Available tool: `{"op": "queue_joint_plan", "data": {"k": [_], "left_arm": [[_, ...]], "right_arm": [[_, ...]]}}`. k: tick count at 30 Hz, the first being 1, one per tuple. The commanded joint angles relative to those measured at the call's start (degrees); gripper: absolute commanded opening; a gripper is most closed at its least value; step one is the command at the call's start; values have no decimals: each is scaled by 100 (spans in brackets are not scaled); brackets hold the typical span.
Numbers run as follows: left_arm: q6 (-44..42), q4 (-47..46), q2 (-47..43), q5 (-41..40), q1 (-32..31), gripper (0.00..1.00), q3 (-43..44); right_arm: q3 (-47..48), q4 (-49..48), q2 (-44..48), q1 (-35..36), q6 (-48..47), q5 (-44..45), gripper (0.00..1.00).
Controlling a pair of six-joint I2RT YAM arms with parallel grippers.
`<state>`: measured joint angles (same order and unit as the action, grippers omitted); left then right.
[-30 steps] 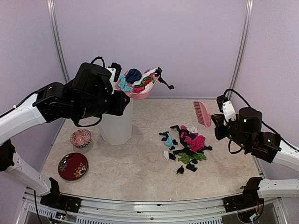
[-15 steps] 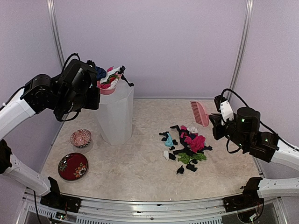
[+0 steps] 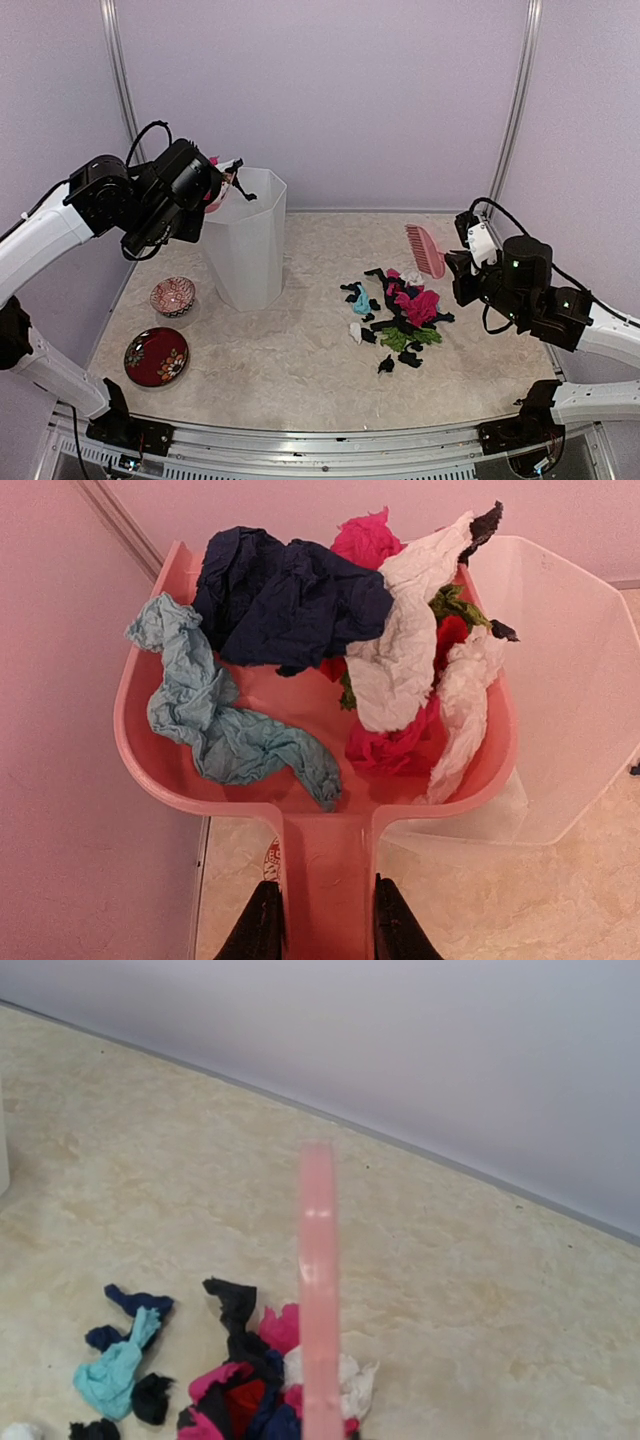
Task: Sweep away the paper scraps from the table
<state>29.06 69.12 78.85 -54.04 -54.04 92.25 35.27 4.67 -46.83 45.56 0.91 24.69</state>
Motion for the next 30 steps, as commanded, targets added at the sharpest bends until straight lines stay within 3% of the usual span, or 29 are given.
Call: {"op": "queue_joint_plan", "data": {"k": [1, 7, 15, 20, 30], "left_arm": [[-63, 352, 229, -590, -56, 0, 285], [-356, 540, 540, -1236, -239, 0, 567], [-1708, 440, 856, -2167, -533, 0, 746], [-2799, -35, 809, -3085, -678, 0, 151], [-5132, -1609, 588, -3811, -441, 0, -139]], "right_arm": [[-184, -236, 131, -47, 78, -13, 0], [-349, -295, 213, -56, 113, -21, 0], [-478, -311, 303, -73, 100, 9, 0], [-536, -309, 365, -82, 116, 21, 0], [-602, -450, 315, -91, 188, -102, 0]]}}
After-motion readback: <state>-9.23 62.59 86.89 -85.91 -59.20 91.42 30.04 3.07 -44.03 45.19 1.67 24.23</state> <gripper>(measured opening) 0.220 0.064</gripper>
